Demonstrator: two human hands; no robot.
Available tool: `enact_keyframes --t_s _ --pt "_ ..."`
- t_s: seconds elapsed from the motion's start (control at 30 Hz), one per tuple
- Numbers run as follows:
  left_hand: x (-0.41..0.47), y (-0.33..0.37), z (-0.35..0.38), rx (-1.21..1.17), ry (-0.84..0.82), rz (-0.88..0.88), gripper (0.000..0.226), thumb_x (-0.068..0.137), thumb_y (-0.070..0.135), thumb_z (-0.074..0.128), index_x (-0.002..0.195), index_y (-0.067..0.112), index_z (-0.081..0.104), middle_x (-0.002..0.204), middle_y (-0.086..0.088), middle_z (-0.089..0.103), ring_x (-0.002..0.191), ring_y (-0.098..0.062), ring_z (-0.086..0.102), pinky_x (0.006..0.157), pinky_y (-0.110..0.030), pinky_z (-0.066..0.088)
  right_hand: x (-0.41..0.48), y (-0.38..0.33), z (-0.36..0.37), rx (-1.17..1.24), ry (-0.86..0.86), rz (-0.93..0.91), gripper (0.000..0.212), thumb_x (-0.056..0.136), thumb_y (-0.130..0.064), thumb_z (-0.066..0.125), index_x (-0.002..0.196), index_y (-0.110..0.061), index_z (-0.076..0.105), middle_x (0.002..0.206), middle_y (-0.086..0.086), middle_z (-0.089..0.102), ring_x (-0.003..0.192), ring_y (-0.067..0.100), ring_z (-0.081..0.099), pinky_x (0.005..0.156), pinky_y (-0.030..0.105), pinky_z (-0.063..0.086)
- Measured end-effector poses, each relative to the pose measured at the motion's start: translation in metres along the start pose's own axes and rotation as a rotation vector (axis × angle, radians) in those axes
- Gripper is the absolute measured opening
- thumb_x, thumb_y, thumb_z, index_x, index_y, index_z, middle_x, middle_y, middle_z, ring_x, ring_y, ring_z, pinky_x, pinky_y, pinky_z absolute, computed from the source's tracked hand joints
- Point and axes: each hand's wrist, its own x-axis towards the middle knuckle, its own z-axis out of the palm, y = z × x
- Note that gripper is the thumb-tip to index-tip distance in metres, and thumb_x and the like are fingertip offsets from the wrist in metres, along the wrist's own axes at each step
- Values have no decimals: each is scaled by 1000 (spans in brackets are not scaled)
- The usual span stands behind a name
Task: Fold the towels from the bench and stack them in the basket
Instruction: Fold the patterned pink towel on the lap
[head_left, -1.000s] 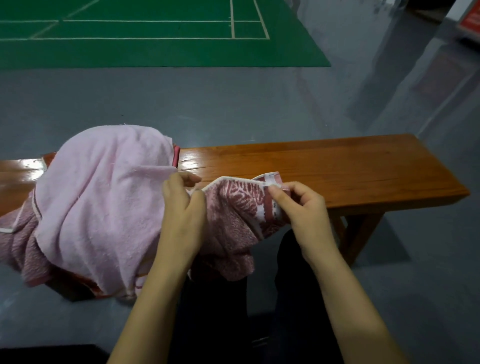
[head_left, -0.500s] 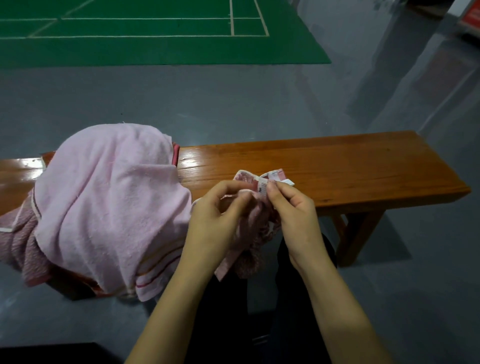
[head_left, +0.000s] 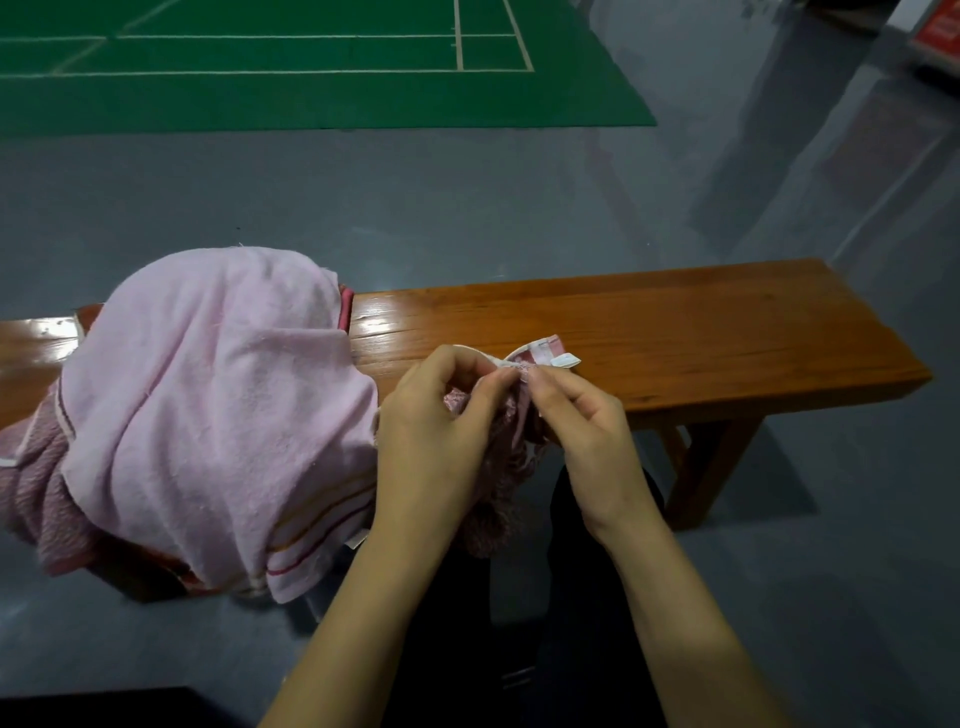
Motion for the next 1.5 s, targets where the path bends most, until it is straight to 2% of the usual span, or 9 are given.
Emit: enact_keyframes --t_s 0.1,0.3,0.57,0.7,0.77,1.03,1.2,1.33,1.5 --pt "0 0 4 -33 -40 -14 12 85 19 68 76 24 60 76 14 64 72 0 59 66 -12 43 1 2 1 -18 42 -5 11 89 -19 60 95 -16 69 88 2 71 85 9 66 73 20 52" --pt "12 -40 -9 162 -422 35 31 83 47 63 74 19 55 67 3 60 65 -13 55 64 -38 47 10 18 -12 16 247 48 26 99 -21 47 85 -21 68 91 9 68 84 18 61 78 35 50" --pt "21 -96 -41 350 -867 -198 33 83 51 63 64 26 50 64 10 49 62 -3 47 64 -29 41 17 23 -40 205 563 64 32 104 -20 36 77 -15 52 62 -9 56 55 -1 50 55 13 43" --pt "6 -95 -34 -35 -573 -185 35 81 57 61 69 24 58 71 16 57 67 1 52 63 -21 42 18 28 -55 150 619 89 31 104 -24 36 80 -15 53 74 -2 60 67 6 56 64 19 47" --pt "7 -92 -33 17 -465 -91 42 77 53 65 64 15 52 60 13 49 58 1 44 55 -19 36 19 35 -61 71 661 77 30 104 -25 35 81 -17 52 77 -1 58 72 8 54 68 23 45" --pt "32 -120 -69 600 -752 118 73 63 92 32 57 20 40 53 12 49 55 -5 47 52 -23 32 23 48 -82 -52 807 32 29 104 -25 36 78 -20 48 76 -6 51 70 3 47 69 20 40" --pt "37 -102 -83 593 -531 369 35 84 53 49 103 23 47 69 7 57 57 -3 51 51 -28 38 23 58 -89 -116 837 47 20 102 -28 39 89 -23 54 85 -5 56 83 10 52 80 30 43" --pt "42 -96 -84 731 -408 365 49 88 18 66 131 21 44 77 -12 69 65 -36 65 56 -35 44 24 57 -92 -133 831 3 16 102 -22 41 93 -21 54 87 -6 56 83 6 52 83 28 42" --pt "52 -86 -82 875 -315 446 12 75 8 78 84 7 71 61 -18 67 49 -37 63 45 -38 50 27 51 -89 -156 803 -53 14 102 -20 40 97 -16 52 84 -9 54 79 0 49 76 17 40"
